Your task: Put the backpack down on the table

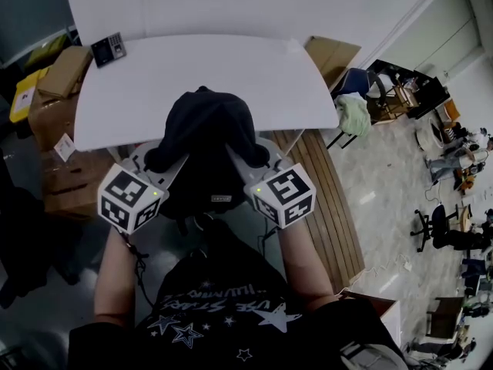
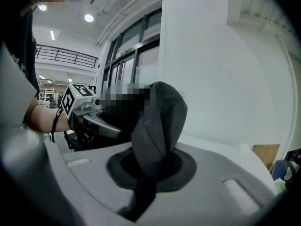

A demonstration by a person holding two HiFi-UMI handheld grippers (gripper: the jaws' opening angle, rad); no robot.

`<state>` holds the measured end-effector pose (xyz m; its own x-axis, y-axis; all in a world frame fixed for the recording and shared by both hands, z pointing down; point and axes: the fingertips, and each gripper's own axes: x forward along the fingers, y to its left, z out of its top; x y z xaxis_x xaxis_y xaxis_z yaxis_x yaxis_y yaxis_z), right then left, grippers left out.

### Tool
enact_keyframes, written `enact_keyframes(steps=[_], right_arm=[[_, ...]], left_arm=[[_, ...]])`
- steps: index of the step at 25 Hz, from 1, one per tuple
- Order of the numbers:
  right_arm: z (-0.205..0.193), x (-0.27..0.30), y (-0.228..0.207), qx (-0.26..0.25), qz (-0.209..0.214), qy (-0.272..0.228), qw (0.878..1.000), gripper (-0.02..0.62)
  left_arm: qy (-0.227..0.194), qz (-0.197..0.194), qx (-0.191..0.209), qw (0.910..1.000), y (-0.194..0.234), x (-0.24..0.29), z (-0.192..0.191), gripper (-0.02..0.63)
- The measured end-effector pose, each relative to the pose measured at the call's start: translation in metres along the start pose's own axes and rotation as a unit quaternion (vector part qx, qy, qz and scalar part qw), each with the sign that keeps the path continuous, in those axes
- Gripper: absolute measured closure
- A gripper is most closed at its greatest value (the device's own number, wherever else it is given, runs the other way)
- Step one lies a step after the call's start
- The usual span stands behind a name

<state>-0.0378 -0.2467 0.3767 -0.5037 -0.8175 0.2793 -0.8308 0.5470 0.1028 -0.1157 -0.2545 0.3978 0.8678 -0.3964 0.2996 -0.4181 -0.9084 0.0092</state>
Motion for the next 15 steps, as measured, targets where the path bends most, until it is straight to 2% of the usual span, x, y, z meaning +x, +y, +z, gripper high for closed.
enact_keyframes(steps=[9, 15], right_arm=[[0.008, 0.049, -0.054, 0.001, 0.019, -0.013, 1.0, 0.572], [0.033, 0.087, -0.098, -0.003, 0.038, -0.013, 0.999, 0.572]], left_arm=[[0.008, 0.017, 0.0, 0.9998, 0.055, 0.042, 0.015, 0.557], [0.016, 0.011, -0.002, 0.9998, 0.1, 0.068, 0.042, 0.557]])
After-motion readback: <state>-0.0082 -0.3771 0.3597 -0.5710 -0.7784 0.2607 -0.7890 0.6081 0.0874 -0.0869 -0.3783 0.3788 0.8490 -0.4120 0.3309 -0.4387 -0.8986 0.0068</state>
